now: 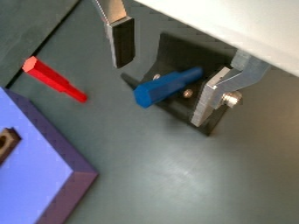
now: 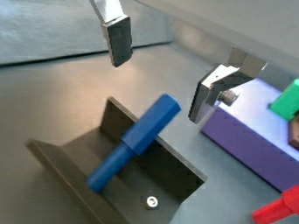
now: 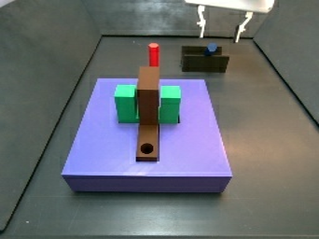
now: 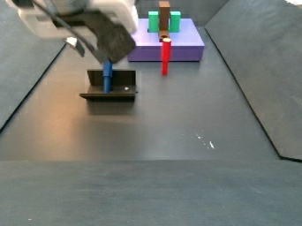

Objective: Pick up the blue object. Move up. Place the blue object on the fixture. Regrasp the blue object. Move to above the board. Insert the blue object.
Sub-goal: Regrasp the blue object.

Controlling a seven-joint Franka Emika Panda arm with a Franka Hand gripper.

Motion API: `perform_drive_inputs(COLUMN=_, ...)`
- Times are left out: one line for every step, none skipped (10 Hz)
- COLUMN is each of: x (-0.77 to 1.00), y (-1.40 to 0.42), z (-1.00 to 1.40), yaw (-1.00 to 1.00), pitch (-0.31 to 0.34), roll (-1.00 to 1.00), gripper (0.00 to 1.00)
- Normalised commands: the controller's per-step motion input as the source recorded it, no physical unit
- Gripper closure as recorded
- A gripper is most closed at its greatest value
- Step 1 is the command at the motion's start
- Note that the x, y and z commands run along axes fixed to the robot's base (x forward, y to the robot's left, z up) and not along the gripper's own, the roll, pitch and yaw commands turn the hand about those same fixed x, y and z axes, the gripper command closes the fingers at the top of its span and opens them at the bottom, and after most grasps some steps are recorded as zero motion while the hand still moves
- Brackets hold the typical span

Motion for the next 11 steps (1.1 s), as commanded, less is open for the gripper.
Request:
perform_drive_inputs(x=0.11, y=-0.04, z=0.24, yaw=0.11, pitch=-0.043, roll=0.86, gripper=0.0)
perform_drive_inputs(x=0.1, y=-0.03, z=0.25, yaw=0.1, pitch=-0.054, roll=0.86, gripper=0.0)
perform_drive_inputs(x=0.1, y=-0.03, z=0.25, yaw=0.09, pitch=-0.066, roll=0.89, gripper=0.0)
perform_drive_inputs(x=0.09, y=0.0, z=0.23, yaw=0.07, pitch=-0.08, roll=0.93, gripper=0.0)
perform_drive_inputs(x=0.08, y=0.0, z=0.22, yaw=0.05, pitch=-0.103, roll=0.92, gripper=0.0)
perform_drive_inputs(x=0.09, y=0.0, z=0.19, yaw=0.06, pitch=-0.117, roll=0.87, gripper=0.0)
perform_drive_inputs(x=0.08, y=0.0, z=0.11, yaw=0.09, pitch=-0.12, roll=0.75, gripper=0.0)
perform_drive_inputs(x=0.04, y=0.03, z=0.04, yaw=0.12, pitch=-0.123, roll=0.63, gripper=0.0)
perform_drive_inputs(x=0.0, y=0.09, z=0.0, yaw=0.16, pitch=-0.151, roll=0.56, gripper=0.0)
perform_drive_inputs(x=0.0, y=0.08, z=0.0, yaw=0.21, pitch=-0.229, roll=0.69, gripper=0.0)
perform_drive_inputs(x=0.0, y=0.1, z=0.0, yaw=0.21, pitch=-0.26, roll=0.75, gripper=0.0)
